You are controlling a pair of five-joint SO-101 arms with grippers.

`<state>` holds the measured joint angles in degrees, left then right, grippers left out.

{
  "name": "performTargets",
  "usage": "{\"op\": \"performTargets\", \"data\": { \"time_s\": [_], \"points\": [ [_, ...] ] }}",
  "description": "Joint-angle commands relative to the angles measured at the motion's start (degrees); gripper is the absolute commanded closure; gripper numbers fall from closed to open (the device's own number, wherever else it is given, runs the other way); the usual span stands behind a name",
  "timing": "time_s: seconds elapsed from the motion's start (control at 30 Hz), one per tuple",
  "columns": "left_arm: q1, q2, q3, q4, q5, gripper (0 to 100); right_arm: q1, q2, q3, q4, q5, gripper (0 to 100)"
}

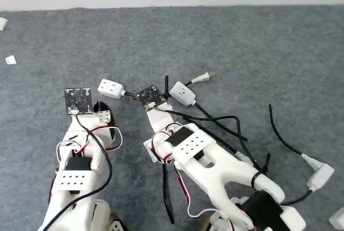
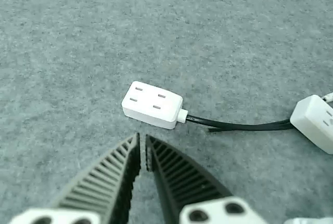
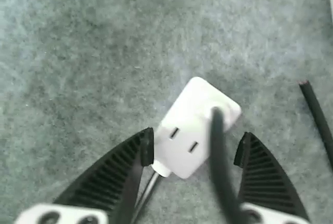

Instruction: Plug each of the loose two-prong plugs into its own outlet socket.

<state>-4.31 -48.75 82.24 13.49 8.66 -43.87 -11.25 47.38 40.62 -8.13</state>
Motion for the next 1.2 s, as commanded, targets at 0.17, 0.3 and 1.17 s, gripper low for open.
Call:
{"op": "performTargets", "data": {
  "time_s": [0.17, 0.3, 1.17],
  "points": [
    [-8.97, -1.05, -5.41, -1.49, 6.59, 99, 0.75, 9.89, -12.31, 4.26, -0.44, 75.0],
    [-9.76, -0.97, -5.49, -1.49, 10.73, 99, 1.45, 12.44, -15.56, 6.37, -0.09, 91.9],
    [-2.64, -0.35, -4.26, 2.64, 8.18, 95, 69.67, -9.71, -15.3, 18.15, 16.53, 98.7]
  ]
}}
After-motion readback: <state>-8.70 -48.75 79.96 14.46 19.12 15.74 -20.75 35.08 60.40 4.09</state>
